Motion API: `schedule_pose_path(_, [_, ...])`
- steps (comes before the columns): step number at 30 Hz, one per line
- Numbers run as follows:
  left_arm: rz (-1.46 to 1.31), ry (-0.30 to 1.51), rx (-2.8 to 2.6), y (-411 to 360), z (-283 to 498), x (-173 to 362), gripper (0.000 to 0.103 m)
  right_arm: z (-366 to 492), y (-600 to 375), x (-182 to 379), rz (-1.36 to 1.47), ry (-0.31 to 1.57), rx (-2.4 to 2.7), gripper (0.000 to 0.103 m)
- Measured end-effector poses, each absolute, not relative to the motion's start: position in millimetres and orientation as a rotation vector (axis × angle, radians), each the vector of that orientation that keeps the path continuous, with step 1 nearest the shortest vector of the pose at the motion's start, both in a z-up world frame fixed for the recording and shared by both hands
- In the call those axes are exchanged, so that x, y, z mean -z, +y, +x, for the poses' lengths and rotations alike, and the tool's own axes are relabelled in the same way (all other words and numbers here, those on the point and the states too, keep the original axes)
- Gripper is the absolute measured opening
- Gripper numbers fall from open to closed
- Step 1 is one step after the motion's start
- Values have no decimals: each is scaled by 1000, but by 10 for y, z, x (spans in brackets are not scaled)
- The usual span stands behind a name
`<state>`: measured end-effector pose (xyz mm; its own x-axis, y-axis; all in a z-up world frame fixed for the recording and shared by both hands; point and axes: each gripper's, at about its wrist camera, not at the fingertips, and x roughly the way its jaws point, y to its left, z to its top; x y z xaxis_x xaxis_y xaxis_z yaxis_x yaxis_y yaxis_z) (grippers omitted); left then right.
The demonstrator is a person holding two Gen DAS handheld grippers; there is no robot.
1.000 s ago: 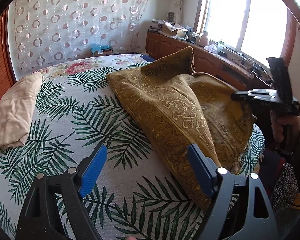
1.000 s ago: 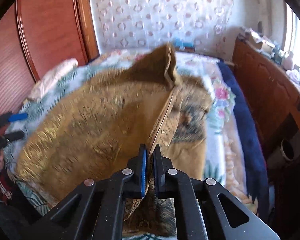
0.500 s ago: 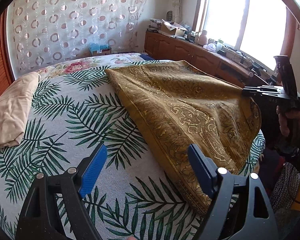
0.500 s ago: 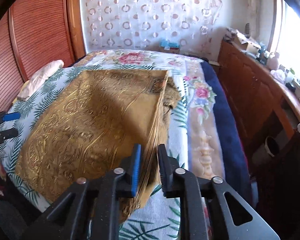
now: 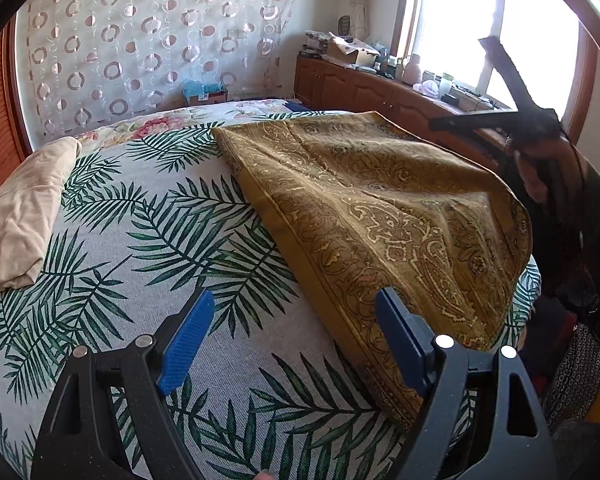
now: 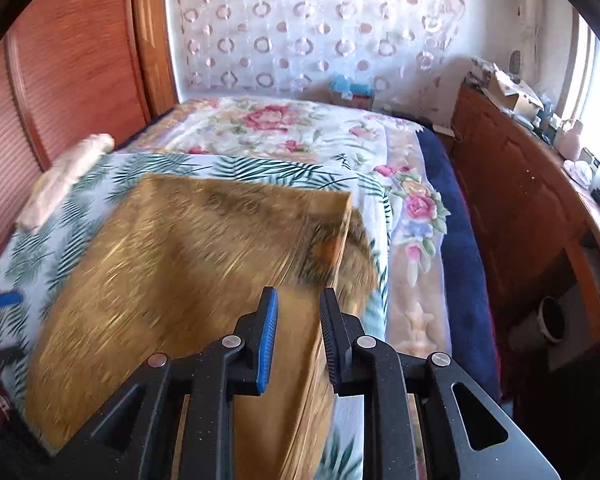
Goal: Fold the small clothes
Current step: 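Pinch and flatten the folded shirt edge with the right gripper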
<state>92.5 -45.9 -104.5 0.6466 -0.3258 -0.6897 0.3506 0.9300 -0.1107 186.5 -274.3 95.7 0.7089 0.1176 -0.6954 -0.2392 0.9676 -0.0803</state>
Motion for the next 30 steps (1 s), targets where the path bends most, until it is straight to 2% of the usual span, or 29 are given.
schedule_pose_path(9, [25, 790, 384, -424, 904, 1089, 83, 2723, -2690, -527, -161, 967, -124, 22])
schedule_pose_path(11, [28, 789, 386, -428, 893, 1086, 83, 2737, -2661, -535, -166, 950, -141, 21])
schedule_pose_path(12, [30, 789, 387, -431, 897, 1087, 83, 2720, -2641, -551, -174, 935, -151, 8])
schedule_pose_path(18, [29, 786, 395, -455, 890, 1087, 83, 2514, -2714, -774, -209, 775, -47, 0])
schedule_pose_path(22, [34, 790, 395, -481, 891, 1092, 83, 2521, -2755, -725, -247, 799, 1, 0])
schedule_pose_path(28, [39, 795, 395, -501, 911, 1107, 83, 2151, -2767, -857, -163, 729, -108, 0])
schedule_pose_path(30, [38, 794, 398, -506, 916, 1106, 83, 1966, -2744, -849, -176, 717, -134, 6])
